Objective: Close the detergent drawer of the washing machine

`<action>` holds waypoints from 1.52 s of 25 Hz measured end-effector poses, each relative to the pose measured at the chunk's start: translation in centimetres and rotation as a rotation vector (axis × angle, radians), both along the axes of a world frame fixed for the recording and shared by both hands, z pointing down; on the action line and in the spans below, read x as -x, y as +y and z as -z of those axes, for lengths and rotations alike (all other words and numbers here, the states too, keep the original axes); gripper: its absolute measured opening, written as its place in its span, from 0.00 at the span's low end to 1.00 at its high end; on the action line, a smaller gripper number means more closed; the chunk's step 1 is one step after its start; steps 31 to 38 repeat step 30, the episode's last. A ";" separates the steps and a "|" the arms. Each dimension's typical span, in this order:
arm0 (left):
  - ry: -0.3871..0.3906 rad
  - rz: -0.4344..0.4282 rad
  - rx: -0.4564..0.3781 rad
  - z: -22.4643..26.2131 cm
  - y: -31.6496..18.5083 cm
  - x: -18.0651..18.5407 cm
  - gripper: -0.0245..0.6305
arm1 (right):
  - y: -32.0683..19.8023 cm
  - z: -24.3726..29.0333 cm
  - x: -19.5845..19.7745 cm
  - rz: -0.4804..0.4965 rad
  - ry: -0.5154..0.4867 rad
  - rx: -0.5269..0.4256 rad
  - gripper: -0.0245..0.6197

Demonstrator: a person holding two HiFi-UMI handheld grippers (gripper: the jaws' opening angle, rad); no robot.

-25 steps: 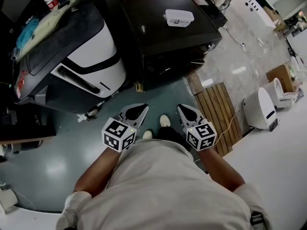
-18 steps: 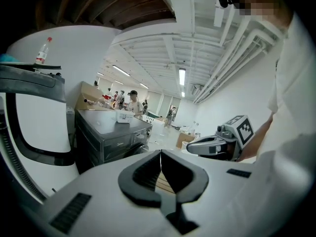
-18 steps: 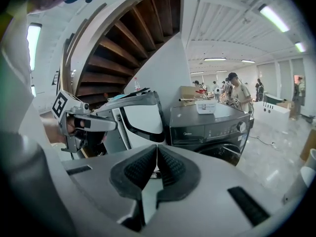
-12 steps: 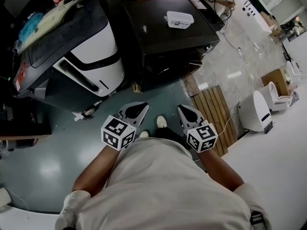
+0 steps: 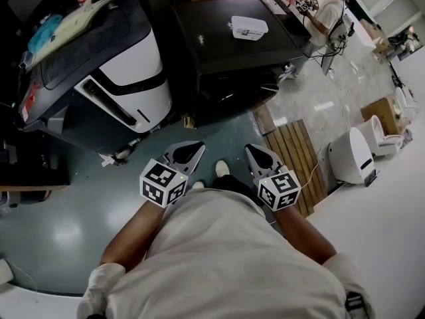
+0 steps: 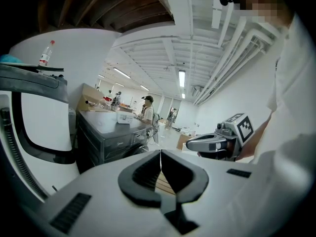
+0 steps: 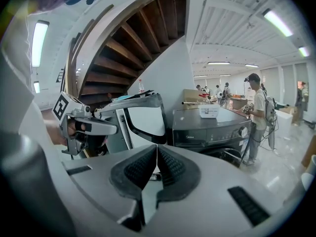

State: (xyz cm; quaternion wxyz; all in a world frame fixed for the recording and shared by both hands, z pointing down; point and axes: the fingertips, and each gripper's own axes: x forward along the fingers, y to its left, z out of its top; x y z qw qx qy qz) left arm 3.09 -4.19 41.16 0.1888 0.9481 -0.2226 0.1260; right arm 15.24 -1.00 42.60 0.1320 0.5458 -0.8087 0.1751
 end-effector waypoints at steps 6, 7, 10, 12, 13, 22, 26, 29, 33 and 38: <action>0.000 -0.005 0.001 -0.2 0.2 -0.5 0.04 | 0.3 -0.1 -0.7 -0.017 -0.003 -0.003 0.05; 0.000 -0.006 0.002 -0.3 0.1 -0.7 0.04 | 0.3 -0.1 -0.9 -0.019 -0.004 -0.005 0.05; -0.001 -0.010 0.002 -0.3 0.1 -1.1 0.04 | 0.4 -0.1 -1.3 -0.027 -0.004 -0.007 0.05; -0.001 -0.013 0.001 -0.2 0.0 -1.3 0.04 | 0.4 -0.1 -1.6 -0.034 -0.004 -0.006 0.05; -0.001 -0.015 0.000 -0.2 0.0 -1.4 0.04 | 0.4 -0.1 -1.7 -0.037 -0.004 -0.005 0.05; -0.006 -0.020 0.001 -0.6 -0.3 -1.8 0.04 | 0.2 -0.3 -2.1 -0.043 -0.005 -0.006 0.05; -0.006 -0.020 0.008 -0.8 -0.4 -2.0 0.04 | 0.0 -0.4 -2.2 -0.040 -0.004 -0.002 0.05; -0.007 -0.020 0.012 -1.0 -0.5 -2.2 0.04 | -0.2 -0.4 -2.4 -0.038 -0.004 -0.003 0.05; -0.007 -0.020 0.013 -1.0 -0.5 -2.2 0.04 | -0.3 -0.4 -2.4 -0.037 -0.004 -0.003 0.05; -0.007 -0.020 0.013 -1.0 -0.5 -2.2 0.04 | -0.3 -0.4 -2.4 -0.037 -0.004 -0.003 0.05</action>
